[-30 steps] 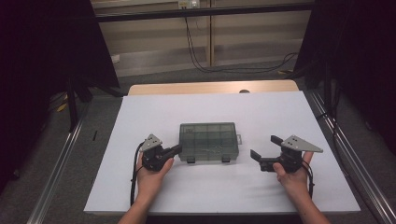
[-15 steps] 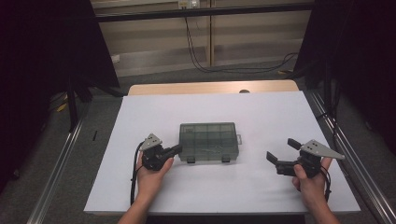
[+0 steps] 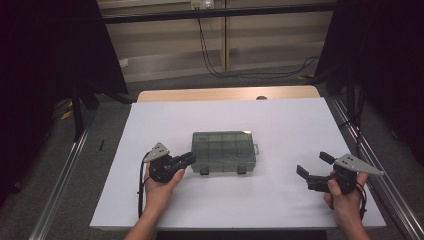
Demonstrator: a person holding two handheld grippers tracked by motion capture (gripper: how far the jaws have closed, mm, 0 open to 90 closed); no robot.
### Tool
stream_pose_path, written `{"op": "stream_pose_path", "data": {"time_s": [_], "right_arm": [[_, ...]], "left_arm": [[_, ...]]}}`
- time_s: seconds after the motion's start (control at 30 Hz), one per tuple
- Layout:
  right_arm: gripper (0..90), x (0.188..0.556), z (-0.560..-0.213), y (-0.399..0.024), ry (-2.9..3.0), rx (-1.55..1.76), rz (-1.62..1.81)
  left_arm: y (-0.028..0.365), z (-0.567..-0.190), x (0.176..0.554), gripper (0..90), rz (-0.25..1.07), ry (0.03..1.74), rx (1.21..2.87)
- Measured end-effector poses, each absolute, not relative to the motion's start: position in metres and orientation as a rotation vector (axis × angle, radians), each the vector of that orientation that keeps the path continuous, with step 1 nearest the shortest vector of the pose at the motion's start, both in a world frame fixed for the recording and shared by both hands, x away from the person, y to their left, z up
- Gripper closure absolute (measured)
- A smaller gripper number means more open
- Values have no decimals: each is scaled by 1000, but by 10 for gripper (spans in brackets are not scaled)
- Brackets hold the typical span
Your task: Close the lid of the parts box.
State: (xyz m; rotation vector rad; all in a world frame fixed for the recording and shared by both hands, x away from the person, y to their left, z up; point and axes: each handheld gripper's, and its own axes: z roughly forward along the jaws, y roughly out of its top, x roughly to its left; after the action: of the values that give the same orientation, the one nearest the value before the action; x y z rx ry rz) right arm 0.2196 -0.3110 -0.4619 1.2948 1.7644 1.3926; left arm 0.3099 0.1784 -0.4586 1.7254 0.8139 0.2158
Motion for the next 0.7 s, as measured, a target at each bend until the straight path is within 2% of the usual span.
{"op": "stream_pose_path", "data": {"time_s": [0.1,0.17,0.47,0.7], "right_arm": [[0,218,-462,-316,1759,1298,1382],[0,218,-462,-319,1747,1313,1382],[0,216,-461,-324,1740,1319,1374],[0,217,-462,-326,1728,1328,1361]], "left_arm": [[184,-454,305,614,247,783,1719],[188,-452,302,487,279,800,1713],[207,-452,293,16,337,860,1748],[226,-452,290,0,356,890,1730]]}}
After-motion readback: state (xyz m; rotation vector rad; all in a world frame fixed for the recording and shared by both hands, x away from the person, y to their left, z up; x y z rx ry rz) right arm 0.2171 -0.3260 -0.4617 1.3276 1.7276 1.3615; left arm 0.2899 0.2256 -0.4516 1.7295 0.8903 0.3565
